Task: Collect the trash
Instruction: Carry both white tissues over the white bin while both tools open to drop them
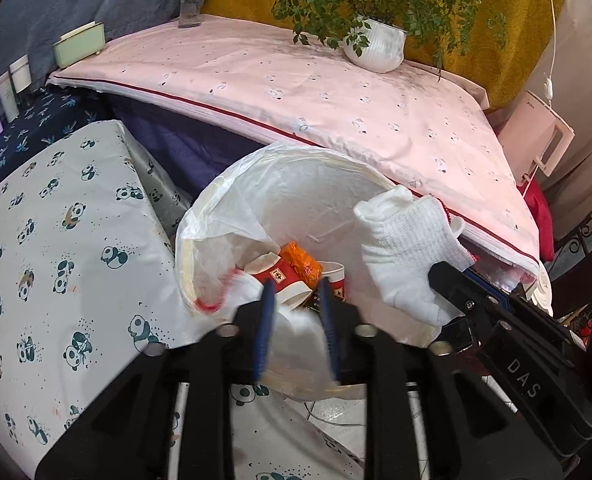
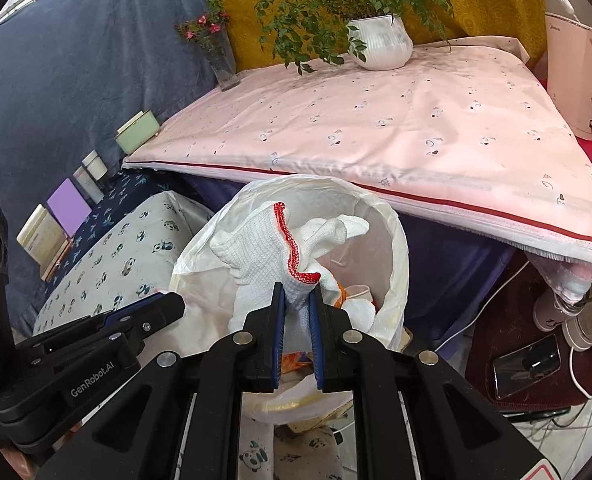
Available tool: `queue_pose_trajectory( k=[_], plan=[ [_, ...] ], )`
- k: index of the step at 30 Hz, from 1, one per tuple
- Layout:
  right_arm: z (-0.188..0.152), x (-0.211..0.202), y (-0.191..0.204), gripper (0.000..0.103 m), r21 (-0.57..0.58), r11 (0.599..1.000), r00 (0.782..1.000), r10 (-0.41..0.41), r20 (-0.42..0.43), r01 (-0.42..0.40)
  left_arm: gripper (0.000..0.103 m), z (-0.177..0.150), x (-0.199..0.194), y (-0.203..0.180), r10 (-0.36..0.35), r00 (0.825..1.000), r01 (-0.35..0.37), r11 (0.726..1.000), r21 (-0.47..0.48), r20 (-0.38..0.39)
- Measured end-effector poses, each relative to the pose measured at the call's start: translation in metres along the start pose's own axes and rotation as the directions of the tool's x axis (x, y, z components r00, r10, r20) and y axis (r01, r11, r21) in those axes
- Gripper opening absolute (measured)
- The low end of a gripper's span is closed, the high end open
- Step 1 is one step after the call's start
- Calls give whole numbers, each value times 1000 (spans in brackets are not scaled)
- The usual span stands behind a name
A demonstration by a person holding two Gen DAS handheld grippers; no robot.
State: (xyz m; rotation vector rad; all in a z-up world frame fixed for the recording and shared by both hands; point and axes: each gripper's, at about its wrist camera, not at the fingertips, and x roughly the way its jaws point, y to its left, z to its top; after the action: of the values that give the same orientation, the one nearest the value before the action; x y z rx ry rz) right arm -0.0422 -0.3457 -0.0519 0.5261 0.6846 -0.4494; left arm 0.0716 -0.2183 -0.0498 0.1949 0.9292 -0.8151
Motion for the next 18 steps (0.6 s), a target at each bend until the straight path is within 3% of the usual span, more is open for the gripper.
queue_pose_trajectory(
  k=[11,18],
  plan=[
    [4,7,5,12,-10,1000,1000,8,-2,-8,40,1,-1,16,34,999,-34,999,-33,12],
    [9,15,16,12,-35,999,1000,18,-11,-19,48,-2,-4,28,67,998,-66,996,-53,19]
  ],
)
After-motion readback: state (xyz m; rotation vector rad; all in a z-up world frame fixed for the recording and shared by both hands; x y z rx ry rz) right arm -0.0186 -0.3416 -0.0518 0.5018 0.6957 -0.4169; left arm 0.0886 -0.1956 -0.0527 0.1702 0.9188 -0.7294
